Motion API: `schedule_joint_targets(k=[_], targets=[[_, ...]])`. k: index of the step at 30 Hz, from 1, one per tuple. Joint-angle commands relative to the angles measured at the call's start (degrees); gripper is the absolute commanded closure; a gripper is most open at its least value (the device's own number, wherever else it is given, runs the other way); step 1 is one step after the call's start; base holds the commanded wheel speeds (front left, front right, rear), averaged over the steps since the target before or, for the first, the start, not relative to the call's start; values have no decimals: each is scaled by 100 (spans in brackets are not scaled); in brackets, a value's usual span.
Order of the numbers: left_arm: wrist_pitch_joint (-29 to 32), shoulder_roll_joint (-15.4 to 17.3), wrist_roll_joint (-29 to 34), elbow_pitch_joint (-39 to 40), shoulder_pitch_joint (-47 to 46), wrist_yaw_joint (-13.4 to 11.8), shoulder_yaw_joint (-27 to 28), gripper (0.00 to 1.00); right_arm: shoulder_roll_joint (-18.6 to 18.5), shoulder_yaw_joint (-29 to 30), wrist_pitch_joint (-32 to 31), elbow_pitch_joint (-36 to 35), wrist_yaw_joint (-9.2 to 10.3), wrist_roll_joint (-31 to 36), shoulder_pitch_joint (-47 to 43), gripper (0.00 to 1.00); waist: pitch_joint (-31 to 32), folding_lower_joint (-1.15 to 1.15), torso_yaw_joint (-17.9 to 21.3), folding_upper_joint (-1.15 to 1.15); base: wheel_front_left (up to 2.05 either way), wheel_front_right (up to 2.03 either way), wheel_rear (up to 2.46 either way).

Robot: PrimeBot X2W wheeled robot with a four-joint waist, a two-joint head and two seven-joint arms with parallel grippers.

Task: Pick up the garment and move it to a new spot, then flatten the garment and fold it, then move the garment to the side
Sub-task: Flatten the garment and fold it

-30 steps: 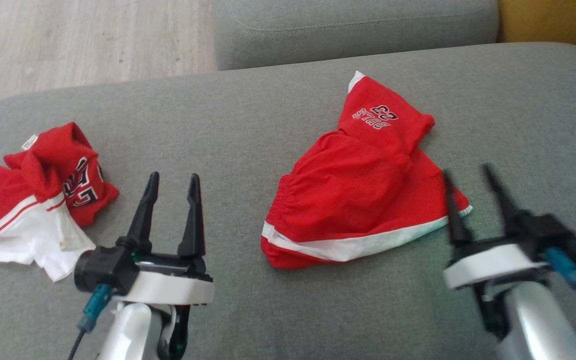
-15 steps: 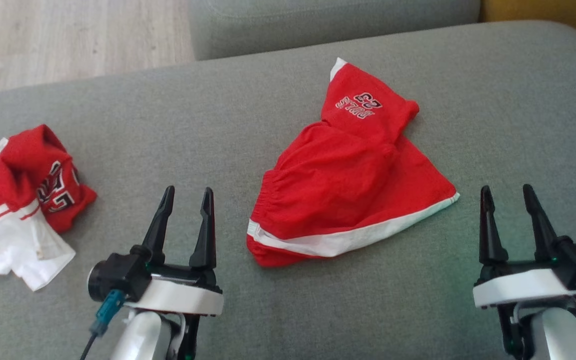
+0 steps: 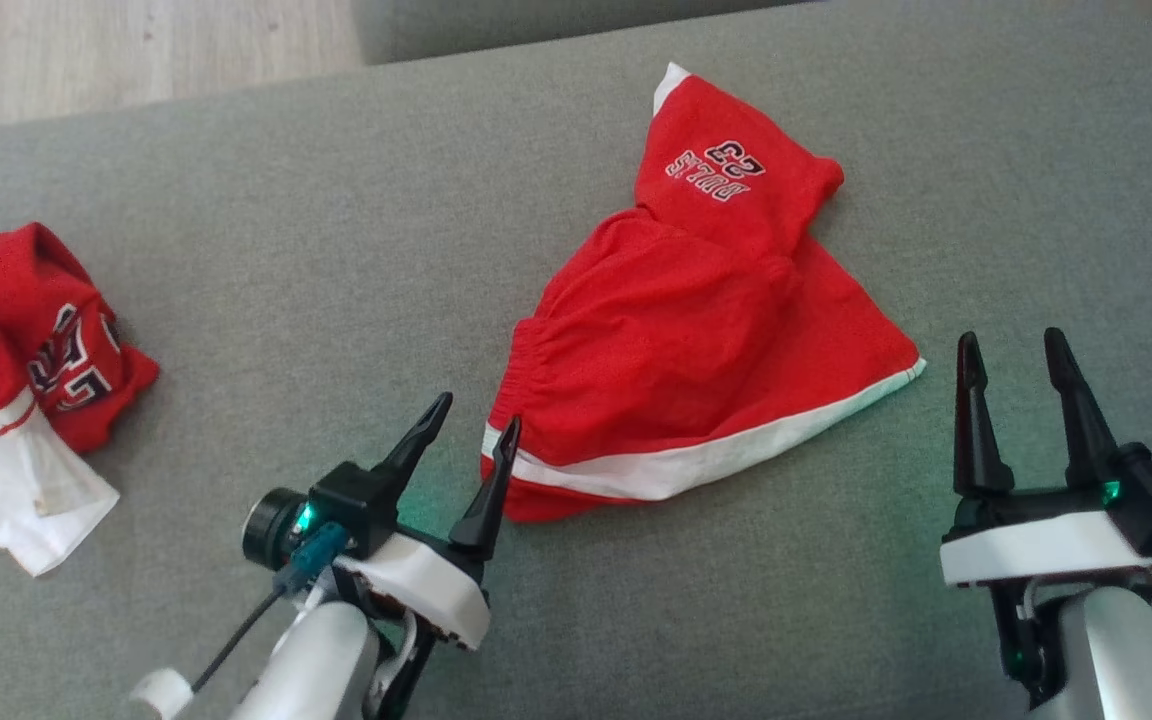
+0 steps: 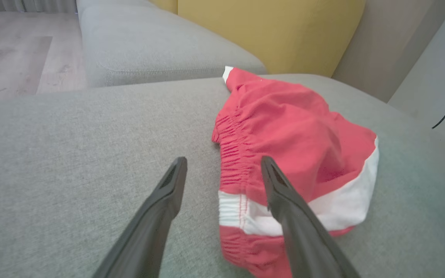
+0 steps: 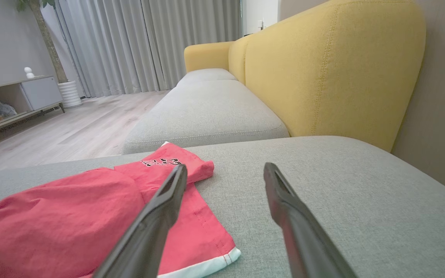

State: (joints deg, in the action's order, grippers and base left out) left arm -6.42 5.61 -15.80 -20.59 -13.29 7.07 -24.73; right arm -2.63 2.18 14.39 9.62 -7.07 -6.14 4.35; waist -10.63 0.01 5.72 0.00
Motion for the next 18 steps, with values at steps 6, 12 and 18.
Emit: schedule_joint_targets(k=[6,12,18], targets=[[356,271,-37,-115,-415,22,-58,0,-25,-117,61,-284,-42,-53,265,0,-159,-1,49,0,0,0,0],[378,366,-147,-74,-434,33,-273,0,-25,-99,61,-241,-42,-42,255,0,-131,-1,30,0,0,0,0],[405,425,-247,6,-467,37,-429,0,-25,-115,61,-204,-42,-8,268,0,-110,-1,1,0,0,0,0]])
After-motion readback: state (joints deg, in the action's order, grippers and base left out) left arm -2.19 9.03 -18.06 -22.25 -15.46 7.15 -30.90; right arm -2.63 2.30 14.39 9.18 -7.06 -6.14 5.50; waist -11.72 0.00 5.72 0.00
